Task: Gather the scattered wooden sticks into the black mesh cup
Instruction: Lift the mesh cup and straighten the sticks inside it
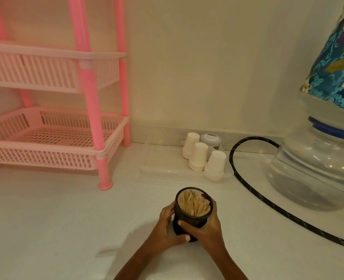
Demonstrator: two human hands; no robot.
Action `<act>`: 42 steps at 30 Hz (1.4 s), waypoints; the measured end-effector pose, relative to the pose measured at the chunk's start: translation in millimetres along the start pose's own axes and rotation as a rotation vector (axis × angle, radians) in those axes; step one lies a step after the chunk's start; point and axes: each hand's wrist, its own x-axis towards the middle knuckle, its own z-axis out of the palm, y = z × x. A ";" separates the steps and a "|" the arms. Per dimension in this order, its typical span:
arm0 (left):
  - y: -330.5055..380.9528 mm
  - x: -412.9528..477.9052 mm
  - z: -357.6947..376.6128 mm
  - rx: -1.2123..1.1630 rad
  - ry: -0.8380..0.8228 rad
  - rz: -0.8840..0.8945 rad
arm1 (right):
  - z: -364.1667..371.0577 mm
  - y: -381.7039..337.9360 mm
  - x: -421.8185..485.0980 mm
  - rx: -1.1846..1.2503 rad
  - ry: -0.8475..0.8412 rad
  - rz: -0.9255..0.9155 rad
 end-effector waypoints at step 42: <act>35.7 -11.3 13.4 -0.284 0.256 -0.060 | 9.4 -5.9 -5.4 -0.031 -0.105 0.024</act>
